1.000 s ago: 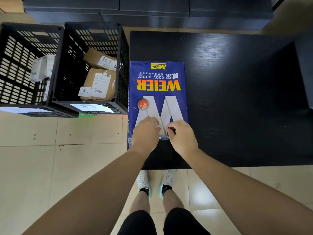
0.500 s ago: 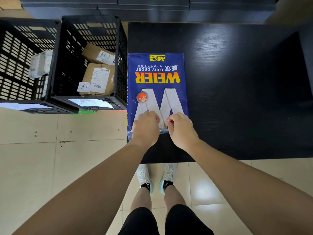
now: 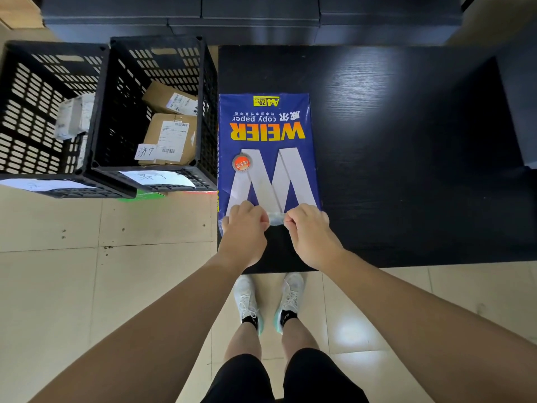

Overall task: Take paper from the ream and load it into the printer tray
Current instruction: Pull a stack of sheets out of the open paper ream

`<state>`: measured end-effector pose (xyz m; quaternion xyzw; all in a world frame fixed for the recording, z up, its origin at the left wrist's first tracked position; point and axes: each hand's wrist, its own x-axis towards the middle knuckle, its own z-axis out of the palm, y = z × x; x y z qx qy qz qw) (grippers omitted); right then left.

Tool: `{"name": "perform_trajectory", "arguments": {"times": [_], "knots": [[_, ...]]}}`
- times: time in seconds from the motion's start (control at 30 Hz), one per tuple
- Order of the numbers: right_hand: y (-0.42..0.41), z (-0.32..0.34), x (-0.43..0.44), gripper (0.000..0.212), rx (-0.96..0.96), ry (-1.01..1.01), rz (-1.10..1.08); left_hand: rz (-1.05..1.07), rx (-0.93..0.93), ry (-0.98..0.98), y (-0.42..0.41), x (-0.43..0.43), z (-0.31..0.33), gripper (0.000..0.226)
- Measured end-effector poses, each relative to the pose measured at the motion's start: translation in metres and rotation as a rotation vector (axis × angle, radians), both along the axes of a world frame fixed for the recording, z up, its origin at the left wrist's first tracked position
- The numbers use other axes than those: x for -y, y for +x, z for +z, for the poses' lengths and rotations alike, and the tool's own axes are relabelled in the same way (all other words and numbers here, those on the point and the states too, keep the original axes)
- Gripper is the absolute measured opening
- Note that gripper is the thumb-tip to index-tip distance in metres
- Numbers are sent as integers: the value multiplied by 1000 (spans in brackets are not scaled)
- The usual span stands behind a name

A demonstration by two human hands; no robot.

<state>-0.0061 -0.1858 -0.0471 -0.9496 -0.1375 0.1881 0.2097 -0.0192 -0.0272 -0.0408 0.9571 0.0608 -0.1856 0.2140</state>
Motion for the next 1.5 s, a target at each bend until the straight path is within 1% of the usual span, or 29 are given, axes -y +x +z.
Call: {"name": "perform_trajectory", "arguments": {"times": [0.13, 0.27, 0.4, 0.47, 0.57, 0.67, 0.77, 0.87, 1.03, 1.1, 1.2, 1.3, 1.4, 1.5], "knots": [[-19, -2, 8, 12, 61, -11, 80, -54, -33, -24, -15, -3, -3, 22], [-34, -7, 9, 11, 87, 71, 69, -76, -30, -43, -26, -5, -3, 22], [-46, -12, 10, 12, 34, 86, 22, -169, 59, -103, -38, -10, -6, 21], [-51, -15, 11, 12, -15, 99, -12, -196, 43, -90, -43, -11, -7, 22], [-49, -19, 7, 12, -60, 77, -67, -127, -23, -79, -44, -5, -11, 21], [-44, -22, 0, 12, -98, 7, -144, -34, -54, -47, -41, 1, -16, 16], [-41, -27, -6, 14, -107, -53, -222, 47, -51, -9, -37, 8, -22, 17], [-40, -32, -11, 14, -115, -70, -280, 123, -34, 23, -33, 13, -27, 19], [-42, -38, -14, 17, -90, -36, -357, 150, -49, 105, -30, 19, -35, 18], [-41, -38, -16, 22, -69, -51, -358, 143, -60, 128, -28, 20, -36, 18], [-39, -40, -17, 23, -43, -82, -354, 146, -53, 129, -27, 20, -37, 18], [-36, -41, -17, 25, -25, -108, -363, 157, -47, 96, -27, 19, -37, 17], [-35, -39, -17, 27, -38, -113, -360, 204, -44, -10, -28, 16, -35, 18], [-35, -35, -13, 30, -92, 1, -381, 240, -38, -131, -30, 17, -23, 18]]}}
